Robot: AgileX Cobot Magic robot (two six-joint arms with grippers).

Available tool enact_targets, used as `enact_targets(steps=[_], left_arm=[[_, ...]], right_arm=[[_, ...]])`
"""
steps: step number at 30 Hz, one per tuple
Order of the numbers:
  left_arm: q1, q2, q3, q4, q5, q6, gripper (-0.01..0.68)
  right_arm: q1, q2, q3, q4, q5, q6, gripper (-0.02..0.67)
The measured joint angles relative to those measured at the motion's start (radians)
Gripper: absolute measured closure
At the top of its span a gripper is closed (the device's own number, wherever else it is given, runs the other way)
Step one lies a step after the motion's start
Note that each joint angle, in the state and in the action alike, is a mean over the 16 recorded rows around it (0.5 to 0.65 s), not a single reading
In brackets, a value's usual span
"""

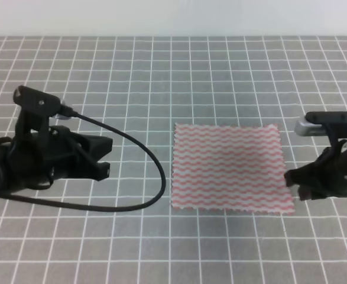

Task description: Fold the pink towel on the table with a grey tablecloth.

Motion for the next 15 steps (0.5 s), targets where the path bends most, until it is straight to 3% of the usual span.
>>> enact_targets(steps=[9,15], left_arm=[[0.0,0.039,0.0,0.004,0.0,0.006,0.675],[0.0,0.051,0.0,-0.001,0.004,0.01,0.675]], right_arm=[[0.0,0.064,-0.014,0.052,-0.01,-0.001,0.376],[0.0,0.075,-0.015,0.072,-0.017,-0.009,0.372]])
